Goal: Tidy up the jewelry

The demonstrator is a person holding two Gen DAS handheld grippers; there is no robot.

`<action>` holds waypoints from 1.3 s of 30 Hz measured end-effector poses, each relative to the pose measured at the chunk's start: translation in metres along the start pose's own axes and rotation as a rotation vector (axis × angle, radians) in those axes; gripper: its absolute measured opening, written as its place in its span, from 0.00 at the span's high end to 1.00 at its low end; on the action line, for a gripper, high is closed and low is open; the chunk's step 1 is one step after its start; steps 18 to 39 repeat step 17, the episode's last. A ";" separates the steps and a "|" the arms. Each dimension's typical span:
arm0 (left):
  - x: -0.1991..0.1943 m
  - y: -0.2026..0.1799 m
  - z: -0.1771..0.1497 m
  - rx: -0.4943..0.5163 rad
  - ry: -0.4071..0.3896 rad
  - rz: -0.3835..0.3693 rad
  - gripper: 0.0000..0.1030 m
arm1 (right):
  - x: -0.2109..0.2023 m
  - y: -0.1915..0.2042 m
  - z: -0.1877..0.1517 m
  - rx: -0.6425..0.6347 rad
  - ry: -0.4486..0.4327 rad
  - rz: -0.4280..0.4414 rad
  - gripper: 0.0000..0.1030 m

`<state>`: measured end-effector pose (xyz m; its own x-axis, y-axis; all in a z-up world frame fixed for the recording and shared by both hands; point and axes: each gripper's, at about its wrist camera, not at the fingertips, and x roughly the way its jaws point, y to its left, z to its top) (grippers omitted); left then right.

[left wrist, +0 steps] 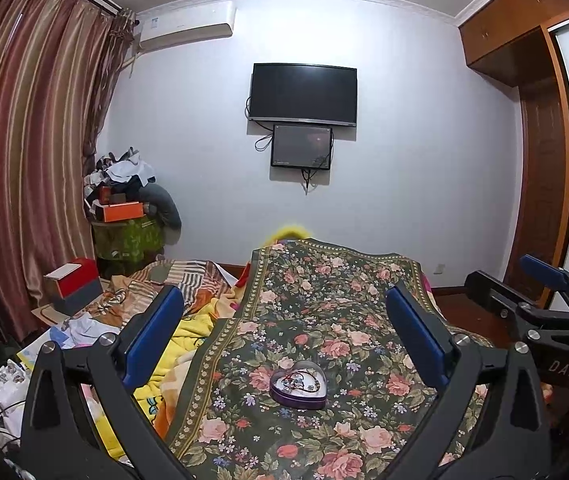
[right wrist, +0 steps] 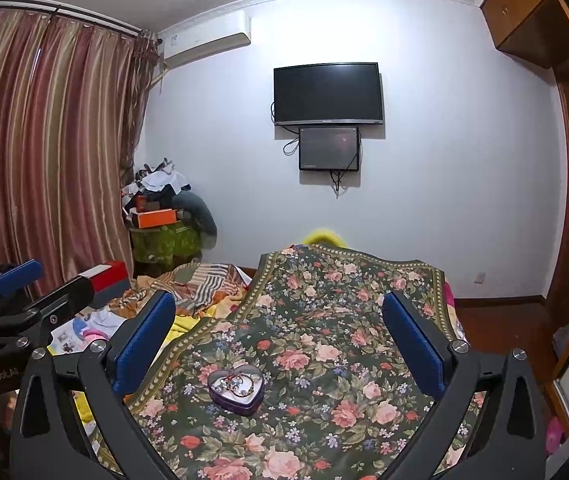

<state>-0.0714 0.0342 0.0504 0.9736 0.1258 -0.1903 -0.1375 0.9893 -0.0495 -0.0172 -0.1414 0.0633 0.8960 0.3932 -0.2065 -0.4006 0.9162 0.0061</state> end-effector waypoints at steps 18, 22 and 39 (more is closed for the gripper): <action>0.006 -0.001 -0.004 0.010 0.021 -0.003 0.01 | 0.003 -0.003 -0.001 0.007 0.007 -0.002 0.00; 0.006 -0.001 -0.004 0.010 0.021 -0.003 0.01 | 0.003 -0.003 -0.001 0.007 0.007 -0.002 0.00; 0.006 -0.001 -0.004 0.010 0.021 -0.003 0.01 | 0.003 -0.003 -0.001 0.007 0.007 -0.002 0.00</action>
